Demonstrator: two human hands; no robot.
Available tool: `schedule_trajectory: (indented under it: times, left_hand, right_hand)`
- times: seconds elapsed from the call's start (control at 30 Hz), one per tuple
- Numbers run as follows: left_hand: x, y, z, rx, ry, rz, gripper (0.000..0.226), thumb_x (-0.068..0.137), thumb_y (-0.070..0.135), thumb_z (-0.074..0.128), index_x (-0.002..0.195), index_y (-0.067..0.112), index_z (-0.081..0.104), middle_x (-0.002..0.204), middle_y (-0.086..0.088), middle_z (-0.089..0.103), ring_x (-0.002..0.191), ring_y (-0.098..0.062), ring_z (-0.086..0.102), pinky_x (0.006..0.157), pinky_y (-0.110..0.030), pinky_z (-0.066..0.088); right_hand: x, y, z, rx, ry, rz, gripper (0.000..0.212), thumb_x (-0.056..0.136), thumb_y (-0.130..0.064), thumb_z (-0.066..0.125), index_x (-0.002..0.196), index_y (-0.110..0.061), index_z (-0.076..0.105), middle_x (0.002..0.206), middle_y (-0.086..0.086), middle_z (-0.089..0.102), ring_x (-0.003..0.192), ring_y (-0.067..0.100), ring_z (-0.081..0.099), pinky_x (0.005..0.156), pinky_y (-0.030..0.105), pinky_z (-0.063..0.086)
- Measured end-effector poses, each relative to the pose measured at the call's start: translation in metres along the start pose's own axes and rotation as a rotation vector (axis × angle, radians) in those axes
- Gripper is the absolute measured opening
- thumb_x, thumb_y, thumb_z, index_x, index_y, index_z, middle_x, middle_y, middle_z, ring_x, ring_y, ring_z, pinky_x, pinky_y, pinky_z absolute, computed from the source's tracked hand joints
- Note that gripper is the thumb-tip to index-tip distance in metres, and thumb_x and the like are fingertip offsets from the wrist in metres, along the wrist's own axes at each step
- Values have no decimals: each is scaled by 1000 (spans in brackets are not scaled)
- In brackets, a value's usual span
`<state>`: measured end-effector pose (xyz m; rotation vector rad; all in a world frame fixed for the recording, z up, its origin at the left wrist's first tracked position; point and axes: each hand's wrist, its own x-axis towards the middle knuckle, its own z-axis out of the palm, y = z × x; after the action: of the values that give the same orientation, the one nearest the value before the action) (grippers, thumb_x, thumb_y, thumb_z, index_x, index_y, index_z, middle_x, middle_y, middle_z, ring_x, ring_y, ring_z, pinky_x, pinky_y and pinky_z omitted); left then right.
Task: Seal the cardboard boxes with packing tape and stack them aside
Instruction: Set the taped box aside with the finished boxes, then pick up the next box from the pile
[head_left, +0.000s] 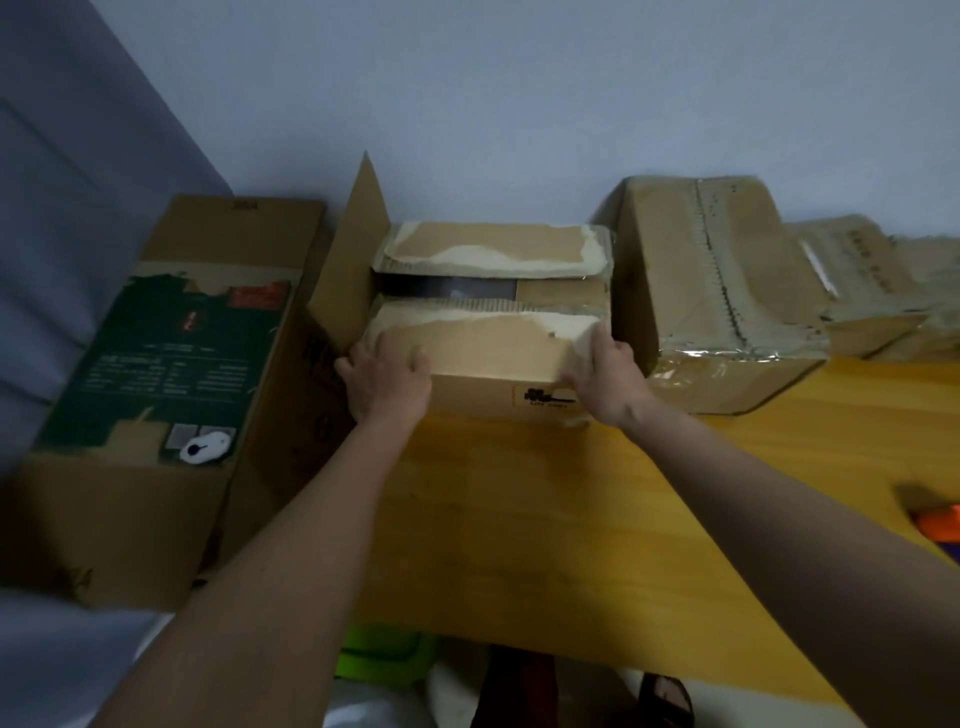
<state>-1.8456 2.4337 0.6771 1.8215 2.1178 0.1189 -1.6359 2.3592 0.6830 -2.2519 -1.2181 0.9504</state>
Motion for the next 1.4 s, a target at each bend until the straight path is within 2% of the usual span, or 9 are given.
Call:
schedule_trajectory:
  times: [0.17, 0.27, 0.43, 0.53, 0.67, 0.8, 1.03, 1.3, 1.4]
  left_hand:
    - [-63, -22, 7, 36, 27, -136, 64, 95, 55, 41, 145, 15, 33, 144, -14, 31, 128, -37, 28, 95, -45, 41]
    - [-110, -33, 14, 52, 47, -232, 65, 95, 54, 43, 144, 12, 33, 142, -13, 29, 126, -37, 27, 86, -41, 41]
    - [-188, -53, 31, 151, 67, -314, 58, 97, 51, 39, 132, 5, 45, 136, -16, 31, 123, -37, 28, 100, -42, 31]
    - [-231, -60, 40, 85, 109, -335, 59, 96, 51, 39, 129, 3, 50, 135, -17, 33, 122, -38, 29, 102, -43, 31]
    - [-286, -51, 60, 180, 105, -267, 63, 97, 55, 37, 129, 3, 51, 132, -17, 38, 117, -38, 34, 103, -43, 26]
    - [-325, -29, 78, 204, 111, -231, 62, 96, 57, 37, 127, 5, 52, 129, -16, 40, 115, -37, 36, 101, -42, 26]
    - [-360, 48, 102, 160, 51, -82, 58, 97, 54, 37, 127, 6, 51, 130, -14, 38, 113, -34, 35, 99, -40, 31]
    - [-375, 129, 123, 125, -42, 96, 56, 96, 51, 41, 135, 12, 43, 133, -11, 36, 119, -33, 32, 99, -39, 34]
    - [-367, 139, 124, 232, -62, 186, 56, 96, 54, 37, 133, 12, 44, 130, -12, 37, 113, -32, 34, 98, -40, 33]
  right_hand:
    - [-54, 32, -5, 5, -16, -67, 56, 93, -20, 59, 142, -14, 33, 136, 14, 50, 122, 31, 50, 97, 40, 45]
    - [-85, 56, -11, 44, -50, -71, 48, 91, -22, 63, 132, -14, 40, 125, 12, 59, 110, 30, 57, 86, 41, 51]
    - [-133, 101, -24, 98, -193, -8, 55, 84, -35, 71, 118, -9, 36, 105, 13, 62, 81, 30, 66, 67, 43, 58]
    - [-161, 123, -36, 200, -395, 46, 34, 86, -28, 70, 104, -10, 47, 100, 11, 64, 69, 24, 66, 49, 31, 57]
    - [-180, 163, -55, 206, -583, 78, 39, 88, -21, 68, 116, 1, 54, 84, 17, 68, 64, 22, 68, 50, 30, 58]
    - [-185, 199, -92, 148, -651, 123, 22, 91, -18, 64, 102, 0, 60, 82, 20, 69, 67, 27, 71, 58, 30, 59]
    - [-179, 255, -164, 77, -579, 252, 28, 92, -10, 61, 101, 16, 59, 76, 23, 69, 63, 29, 70, 55, 30, 58]
    - [-174, 298, -218, -7, -161, 304, 30, 94, -19, 58, 83, 9, 53, 67, 16, 59, 52, 28, 58, 28, 24, 43]
    - [-174, 307, -225, -53, -114, 312, 35, 93, -26, 58, 82, 8, 56, 68, 17, 61, 57, 31, 63, 39, 27, 48]
